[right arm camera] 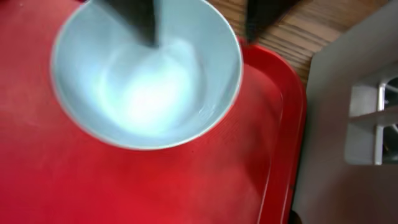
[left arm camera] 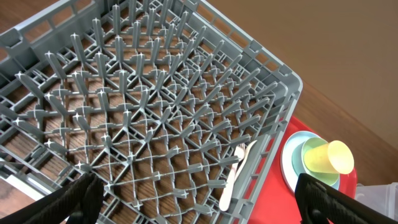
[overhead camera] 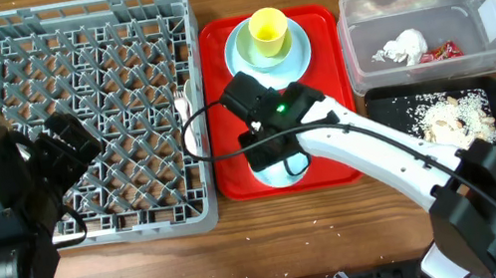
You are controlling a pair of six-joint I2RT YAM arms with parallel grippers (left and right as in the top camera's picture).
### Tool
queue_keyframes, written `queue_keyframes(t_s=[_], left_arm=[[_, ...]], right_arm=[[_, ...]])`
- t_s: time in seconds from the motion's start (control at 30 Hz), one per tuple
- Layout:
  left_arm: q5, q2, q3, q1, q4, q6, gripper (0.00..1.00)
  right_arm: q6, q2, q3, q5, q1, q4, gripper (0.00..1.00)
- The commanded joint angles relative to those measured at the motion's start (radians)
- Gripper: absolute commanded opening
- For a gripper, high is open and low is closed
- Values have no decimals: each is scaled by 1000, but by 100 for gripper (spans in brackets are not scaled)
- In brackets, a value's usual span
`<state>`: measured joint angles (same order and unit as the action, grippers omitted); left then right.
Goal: Sort waste into correct bins and load items into the dishwasher rack
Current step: 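Set the empty bowl back on the red tray and release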
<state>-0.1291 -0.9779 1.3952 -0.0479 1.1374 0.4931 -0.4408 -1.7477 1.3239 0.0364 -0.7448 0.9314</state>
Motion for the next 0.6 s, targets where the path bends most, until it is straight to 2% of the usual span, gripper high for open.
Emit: queue_keyframes(t_s=[0.0,0.07,0.1,0.13,0.17,0.2,0.23,0.27,0.37,0.4,0.43,0.47,0.5,0.57], left_arm=[[-2,3,4,-3,-2,13,100],[-2,3,4,-3,-2,13,100],[-2,3,4,-3,-3,13,100],[-2,3,4,-3,-3,13,100],[-2,3,4,-3,-3,13,100],[-2,3,4,-3,-3,13,100],[-2,3,4,-3,-3,13,100],[-2,3,4,-3,-3,13,100],[-2,3,4,-3,-3,13,100],[-2,3,4,-3,-3,13,100],[-2,3,4,-3,-2,13,100],[-2,3,4,-3,-2,13,100],[-2,3,4,-3,-2,13,100],[-2,3,4,-3,-2,13,100]], right_arm=[[30,105,28,8,44,38,52],[46,150,28,-68,85,89,54],[45,164,28,-125,109,117,61],[43,170,28,-157,127,142,61],[17,177,28,-187,154,180,59],[-42,185,27,-215,184,209,46],[-97,199,25,-233,204,219,41],[-112,240,23,-267,227,219,43],[-137,369,24,-374,316,244,57],[-171,404,24,-408,374,268,74],[-195,442,24,-430,468,306,86],[-195,475,24,-429,586,346,87],[-190,504,23,-429,711,380,99],[-185,541,23,-317,968,399,100]])
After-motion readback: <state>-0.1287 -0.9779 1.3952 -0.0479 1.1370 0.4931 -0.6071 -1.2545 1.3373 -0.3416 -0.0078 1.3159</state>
